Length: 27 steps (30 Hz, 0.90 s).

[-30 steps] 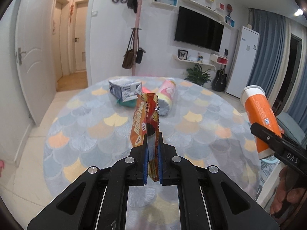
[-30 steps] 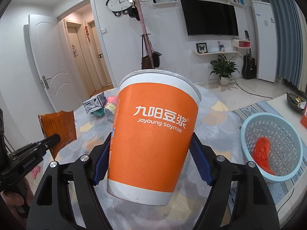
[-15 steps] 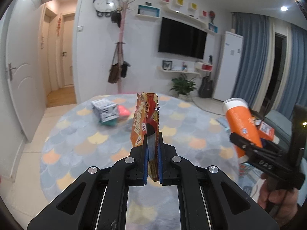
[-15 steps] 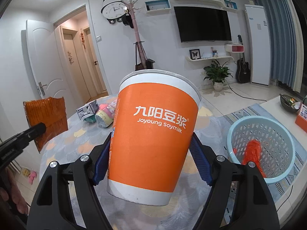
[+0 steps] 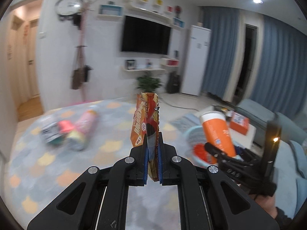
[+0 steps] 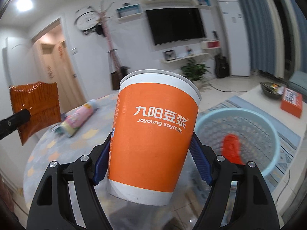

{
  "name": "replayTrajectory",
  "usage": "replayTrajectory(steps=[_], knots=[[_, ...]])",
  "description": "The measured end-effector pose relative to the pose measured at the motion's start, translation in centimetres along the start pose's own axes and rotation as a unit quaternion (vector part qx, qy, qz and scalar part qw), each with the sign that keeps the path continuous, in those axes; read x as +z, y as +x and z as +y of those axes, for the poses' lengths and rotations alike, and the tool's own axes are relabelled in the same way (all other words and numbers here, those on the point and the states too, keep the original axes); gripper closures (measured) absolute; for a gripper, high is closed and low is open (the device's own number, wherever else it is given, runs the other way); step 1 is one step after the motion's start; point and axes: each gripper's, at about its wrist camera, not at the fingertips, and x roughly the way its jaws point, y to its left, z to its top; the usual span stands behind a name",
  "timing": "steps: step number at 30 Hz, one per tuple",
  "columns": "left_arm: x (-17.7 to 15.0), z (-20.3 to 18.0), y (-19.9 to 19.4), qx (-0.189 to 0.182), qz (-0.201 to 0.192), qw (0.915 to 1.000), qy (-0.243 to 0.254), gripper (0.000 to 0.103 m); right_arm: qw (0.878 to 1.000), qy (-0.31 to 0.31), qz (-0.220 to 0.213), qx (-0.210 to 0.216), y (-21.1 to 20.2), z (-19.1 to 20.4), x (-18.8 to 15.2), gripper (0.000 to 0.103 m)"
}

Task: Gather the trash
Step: 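Carry the snack packet and soymilk cup in both grippers over the basket, then open both grippers to drop the packet and cup into the basket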

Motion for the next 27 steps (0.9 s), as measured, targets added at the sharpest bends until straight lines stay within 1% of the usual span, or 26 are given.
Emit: replayTrajectory(steps=[2,4,7,9,13,15,18,21,23,24,25,26,27], knots=[[0.9,-1.9,2.1,-0.035,0.005,0.9993,0.013,0.097,1.000,0.012,-0.007,-0.023,-0.3,-2.4,0.2,0.031],[1.4,-3.7,4.1,-0.058,0.012,0.9979,0.026,0.097,0.998,0.024,-0.014,-0.050,-0.5,-5.1,0.4,0.031],[2.6,-6.4,8.3,-0.101,0.035,0.9937,0.036,0.097,0.995,0.037,-0.021,-0.086,-0.7,-8.5,0.6,0.031],[2.8,-7.8,10.6,-0.116,0.049,0.9912,0.040,0.097,0.993,0.044,-0.023,-0.107,-0.6,-10.7,0.7,0.031],[3.0,-10.5,14.9,-0.148,0.071,0.9844,0.063,0.097,0.990,0.053,-0.019,-0.132,0.1,-13.7,0.4,0.031],[2.6,-11.5,17.4,-0.164,0.091,0.9799,0.067,0.097,0.988,0.052,-0.013,-0.142,0.8,-14.7,0.3,0.031],[1.9,-12.6,20.8,-0.172,0.123,0.9753,0.063,0.097,0.987,0.052,-0.004,-0.152,2.2,-16.3,0.1,0.031],[1.4,-13.5,23.2,-0.177,0.142,0.9718,0.064,0.096,0.986,0.041,0.007,-0.163,3.6,-17.3,0.1,0.029],[1.0,-13.8,24.4,-0.183,0.159,0.9677,0.069,0.090,0.986,0.033,0.022,-0.165,4.5,-17.4,0.1,0.027],[0.7,-14.0,25.0,-0.182,0.172,0.9654,0.071,0.084,0.985,0.028,0.031,-0.170,4.9,-17.5,0.0,0.027],[0.3,-14.0,25.7,-0.176,0.186,0.9638,0.073,0.063,0.984,0.024,0.039,-0.174,5.4,-17.6,-0.1,0.027],[0.2,-13.8,26.0,-0.171,0.192,0.9637,0.072,0.052,0.983,0.024,0.041,-0.175,5.6,-17.8,-0.3,0.027],[0.1,-13.7,26.2,-0.166,0.192,0.9648,0.068,0.052,0.983,0.025,0.042,-0.174,5.6,-18.0,-0.4,0.027]])
